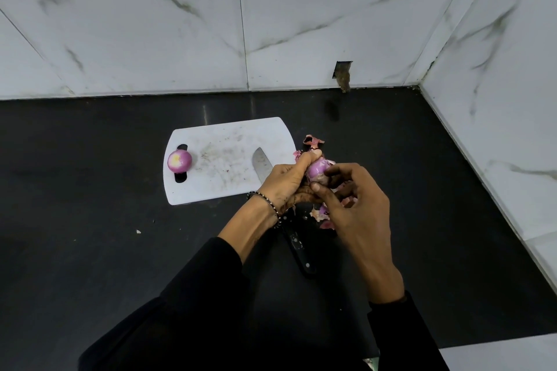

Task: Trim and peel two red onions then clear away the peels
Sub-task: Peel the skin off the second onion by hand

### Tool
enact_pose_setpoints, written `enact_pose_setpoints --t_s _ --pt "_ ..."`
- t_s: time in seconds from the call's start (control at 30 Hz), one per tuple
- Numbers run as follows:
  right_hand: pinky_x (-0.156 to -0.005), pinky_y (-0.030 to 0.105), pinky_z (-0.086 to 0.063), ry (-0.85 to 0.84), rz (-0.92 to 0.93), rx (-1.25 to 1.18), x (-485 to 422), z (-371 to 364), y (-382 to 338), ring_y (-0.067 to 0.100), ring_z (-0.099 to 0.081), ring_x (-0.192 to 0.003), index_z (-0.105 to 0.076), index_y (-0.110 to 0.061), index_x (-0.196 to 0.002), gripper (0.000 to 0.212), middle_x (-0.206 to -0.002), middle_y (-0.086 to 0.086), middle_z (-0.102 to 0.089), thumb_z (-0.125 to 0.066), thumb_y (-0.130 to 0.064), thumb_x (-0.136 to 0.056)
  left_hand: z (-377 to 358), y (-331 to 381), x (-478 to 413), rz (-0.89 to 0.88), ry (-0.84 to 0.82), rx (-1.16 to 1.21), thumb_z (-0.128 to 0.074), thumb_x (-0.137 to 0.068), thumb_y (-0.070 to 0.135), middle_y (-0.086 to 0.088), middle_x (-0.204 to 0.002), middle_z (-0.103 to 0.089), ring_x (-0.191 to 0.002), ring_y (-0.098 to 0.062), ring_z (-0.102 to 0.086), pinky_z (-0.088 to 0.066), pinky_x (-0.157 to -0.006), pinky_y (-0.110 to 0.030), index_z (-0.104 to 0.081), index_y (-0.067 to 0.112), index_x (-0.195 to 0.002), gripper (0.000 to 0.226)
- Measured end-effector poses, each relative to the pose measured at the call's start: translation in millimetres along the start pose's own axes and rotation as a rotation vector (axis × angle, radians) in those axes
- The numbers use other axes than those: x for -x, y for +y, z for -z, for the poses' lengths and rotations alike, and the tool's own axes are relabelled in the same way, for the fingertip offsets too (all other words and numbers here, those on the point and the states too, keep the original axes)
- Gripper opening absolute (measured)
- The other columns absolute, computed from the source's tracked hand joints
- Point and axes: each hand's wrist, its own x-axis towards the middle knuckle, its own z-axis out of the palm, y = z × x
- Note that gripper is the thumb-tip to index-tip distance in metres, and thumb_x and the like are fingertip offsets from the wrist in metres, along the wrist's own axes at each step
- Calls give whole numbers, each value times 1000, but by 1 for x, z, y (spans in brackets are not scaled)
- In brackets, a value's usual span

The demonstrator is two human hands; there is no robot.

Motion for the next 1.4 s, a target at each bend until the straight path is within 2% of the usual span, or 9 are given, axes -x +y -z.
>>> enact_pose_setpoints --t_s 0.2,0.3,0.47,0.57,0.77,0.93,1.03,1.17,1.4 --pt "-65 22 -56 3 49 72 -1 -6 1 5 -61 -81 -65 -24 -99 20 -96 -15 -57 -78 -16 -86 -3 0 0 -11 31 -53 -68 -87 48 -2 -61 -67 -54 -10 -65 -55 -60 -25 -71 8 -76 42" --pt "-67 20 -54 14 30 97 1 -9 6 4 -60 -82 -64 -23 -99 19 -98 -11 -59 -77 -16 -87 -3 1 -2 0 20 -75 -69 -86 50 -3 -65 -69 -55 -10 -66 -56 -62 -25 -72 6 -81 45" --pt "-61 35 -60 21 -16 65 0 -6 9 10 -65 -82 -57 -31 -106 27 -95 -17 -59 -75 -20 -89 -5 -2 -3 15 14 -17 -69 -85 51 -10 -75 -73 -63 -15 -70 -59 -68 -29 -74 0 -92 52" --pt "-62 37 -61 17 -36 38 -1 -4 8 10 -66 -86 -58 -31 -110 28 -97 -20 -59 -75 -23 -90 -4 -3 -3 15 1 -2 -70 -83 53 -16 -88 -76 -75 -21 -74 -60 -80 -36 -75 -1 -98 56" --pt "-67 33 -59 55 -45 -6 0 3 2 8 -67 -81 -61 -30 -104 23 -95 -14 -64 -76 -34 -87 -1 0 1 36 -49 59 -72 -78 53 -19 -94 -75 -87 -28 -75 -60 -82 -38 -73 3 -97 53" --pt "-67 28 -57 4 24 39 -2 10 -1 7 -64 -84 -59 -34 -108 31 -102 -15 -61 -76 -41 -82 1 2 4 28 -78 48 -69 -83 50 -15 -87 -75 -73 -21 -73 -60 -68 -32 -74 6 -92 45" --pt "-64 36 -60 -35 35 10 -4 11 -3 10 -64 -84 -59 -37 -107 31 -103 -16 -59 -77 -39 -82 1 3 5 10 -89 38 -67 -87 48 -13 -84 -74 -70 -19 -71 -58 -63 -29 -74 10 -89 39" --pt "-71 39 -59 -35 10 -15 -7 12 -4 11 -65 -86 -61 -34 -106 30 -101 -13 -62 -79 -33 -83 -1 5 7 -29 -97 36 -65 -90 43 -6 -76 -73 -68 -15 -69 -58 -64 -28 -72 11 -89 33" --pt "-73 30 -57 -48 -11 -27 -10 11 -5 9 -65 -84 -61 -30 -107 32 -101 -11 -63 -82 -28 -82 -3 7 9 -89 -103 29 -62 -94 33 -1 -65 -69 -57 -10 -66 -54 -54 -23 -70 10 -90 25"
